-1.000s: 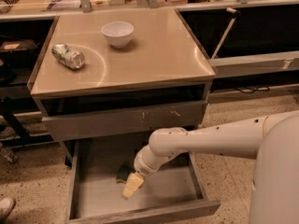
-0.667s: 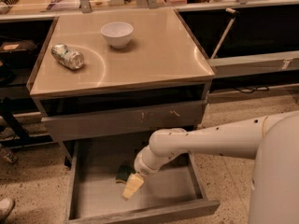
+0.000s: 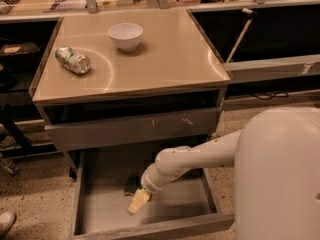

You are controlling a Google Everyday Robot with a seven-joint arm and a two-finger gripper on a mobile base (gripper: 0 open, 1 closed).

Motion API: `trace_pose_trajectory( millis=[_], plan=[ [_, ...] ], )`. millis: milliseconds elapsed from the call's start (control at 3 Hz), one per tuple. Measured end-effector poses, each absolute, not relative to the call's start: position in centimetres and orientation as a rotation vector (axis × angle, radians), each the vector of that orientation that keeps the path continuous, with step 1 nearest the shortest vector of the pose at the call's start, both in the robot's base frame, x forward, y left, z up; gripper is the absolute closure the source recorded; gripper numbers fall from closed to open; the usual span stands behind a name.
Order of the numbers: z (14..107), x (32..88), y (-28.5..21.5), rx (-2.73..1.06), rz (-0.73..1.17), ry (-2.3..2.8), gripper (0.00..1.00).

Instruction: Pick sponge from middle drawer and place on counter

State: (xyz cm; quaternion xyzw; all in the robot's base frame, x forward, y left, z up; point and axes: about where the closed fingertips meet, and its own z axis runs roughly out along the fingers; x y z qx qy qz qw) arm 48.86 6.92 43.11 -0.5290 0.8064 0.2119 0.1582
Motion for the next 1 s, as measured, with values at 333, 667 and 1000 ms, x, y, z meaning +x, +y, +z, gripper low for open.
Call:
trace_pose_trajectory(
  millis=[333,667,1000],
  plan=[
    [40.8,50.2,6.7,-1.480,0.586,2.324,0.00],
    [38.6,50.8,6.8,-1.455,0.596,2.341,0.00],
    [36.9,51.5,7.3,-1.441,0.617,2.349,0.00]
  ],
)
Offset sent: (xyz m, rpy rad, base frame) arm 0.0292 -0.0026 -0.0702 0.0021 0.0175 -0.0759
